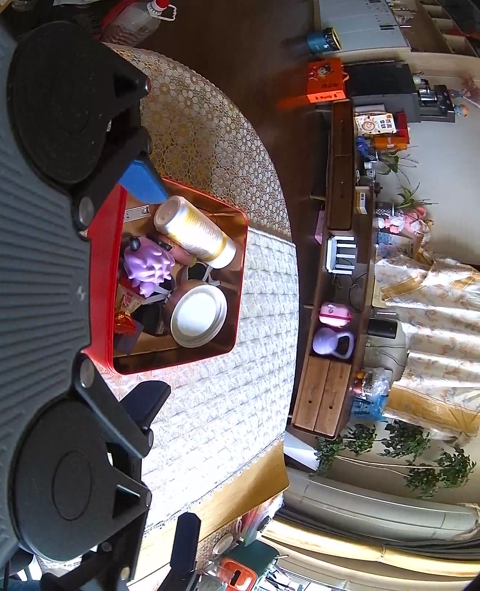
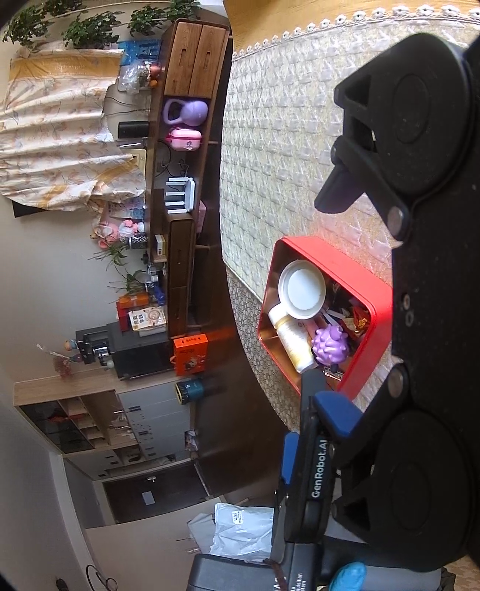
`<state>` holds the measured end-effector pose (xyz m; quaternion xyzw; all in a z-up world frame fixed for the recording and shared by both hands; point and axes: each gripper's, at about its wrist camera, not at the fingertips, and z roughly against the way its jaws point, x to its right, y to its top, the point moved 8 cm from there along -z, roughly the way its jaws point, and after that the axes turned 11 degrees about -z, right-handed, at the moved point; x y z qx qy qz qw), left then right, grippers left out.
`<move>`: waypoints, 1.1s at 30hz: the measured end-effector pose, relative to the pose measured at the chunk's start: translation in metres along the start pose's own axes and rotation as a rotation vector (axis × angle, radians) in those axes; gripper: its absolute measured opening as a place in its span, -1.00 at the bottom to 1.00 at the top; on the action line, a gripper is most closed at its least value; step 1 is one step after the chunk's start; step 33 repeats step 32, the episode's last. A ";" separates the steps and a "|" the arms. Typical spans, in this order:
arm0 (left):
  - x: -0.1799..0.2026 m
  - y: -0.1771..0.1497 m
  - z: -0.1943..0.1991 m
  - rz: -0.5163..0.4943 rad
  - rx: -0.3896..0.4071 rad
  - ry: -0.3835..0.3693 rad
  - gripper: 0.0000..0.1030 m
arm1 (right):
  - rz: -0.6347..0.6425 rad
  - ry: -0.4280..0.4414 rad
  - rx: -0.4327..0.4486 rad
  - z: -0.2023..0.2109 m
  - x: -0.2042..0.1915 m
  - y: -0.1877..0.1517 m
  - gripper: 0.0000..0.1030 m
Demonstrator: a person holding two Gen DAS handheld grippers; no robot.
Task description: Organize rigid objects
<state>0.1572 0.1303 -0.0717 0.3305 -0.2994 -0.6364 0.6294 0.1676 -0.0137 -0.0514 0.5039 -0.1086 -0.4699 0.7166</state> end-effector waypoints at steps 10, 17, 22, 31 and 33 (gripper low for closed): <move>0.011 -0.005 0.014 -0.021 0.003 0.027 0.99 | -0.023 -0.019 0.019 0.018 0.001 -0.010 0.99; 0.018 -0.009 0.023 -0.038 -0.005 0.029 0.99 | -0.076 -0.022 0.029 0.026 0.009 -0.012 0.99; 0.022 -0.010 0.027 -0.053 0.001 0.031 0.99 | -0.084 -0.027 0.030 0.028 0.009 -0.014 0.99; 0.027 -0.011 0.033 -0.059 -0.002 0.041 0.99 | -0.107 -0.033 0.031 0.032 0.014 -0.016 0.99; 0.027 -0.011 0.034 -0.057 -0.004 0.040 0.99 | -0.109 -0.035 0.032 0.033 0.014 -0.016 0.99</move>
